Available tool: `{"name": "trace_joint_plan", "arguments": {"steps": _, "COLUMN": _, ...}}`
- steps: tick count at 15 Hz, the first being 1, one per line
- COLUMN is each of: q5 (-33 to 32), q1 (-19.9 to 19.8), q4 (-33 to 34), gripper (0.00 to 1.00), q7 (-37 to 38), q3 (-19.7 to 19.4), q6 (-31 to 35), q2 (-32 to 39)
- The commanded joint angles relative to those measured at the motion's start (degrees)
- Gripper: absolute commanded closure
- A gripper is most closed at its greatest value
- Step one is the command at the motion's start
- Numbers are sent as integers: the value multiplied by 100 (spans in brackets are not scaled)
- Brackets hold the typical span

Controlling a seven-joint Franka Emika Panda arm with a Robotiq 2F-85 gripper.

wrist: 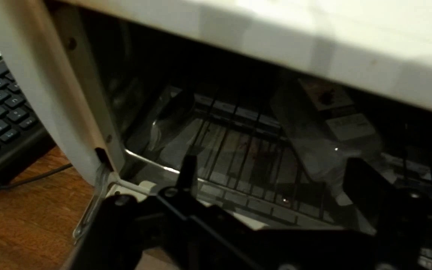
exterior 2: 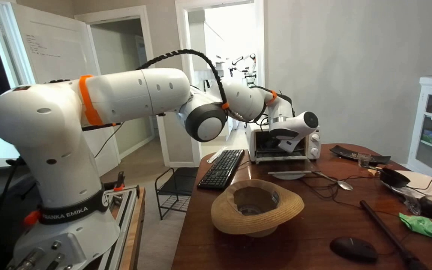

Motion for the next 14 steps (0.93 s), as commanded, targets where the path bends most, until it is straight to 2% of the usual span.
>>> {"name": "trace_joint_plan", "arguments": {"steps": 1, "q5": 150, "q1": 79, "q4": 77, "gripper": 0, "q7": -305, "q3": 191, "q6": 479, "q2": 128}}
{"name": "trace_joint_plan", "arguments": {"steps": 9, "q5": 152, "q1": 146, "q4": 150, "gripper": 0, "q7": -1012, "q3": 638, "q6": 1231, "q2": 241}}
{"name": "trace_joint_plan", "arguments": {"steps": 10, "q5": 226, "q1": 246, "q4": 307, "gripper": 0, "q7": -1033, "q3": 509, "q6": 1230, "q2": 329}}
{"name": "trace_joint_plan", "arguments": {"steps": 11, "q5": 325, "q1": 208, "q4": -54, "gripper": 0, "q7": -1201, "q3": 453, "q6": 1376, "q2": 118}}
{"name": "trace_joint_plan", "arguments": {"steps": 14, "q5": 346, "q1": 329, "q4": -89, "gripper": 0, "q7": -1524, "q3": 355, "q6": 1725, "q2": 122}}
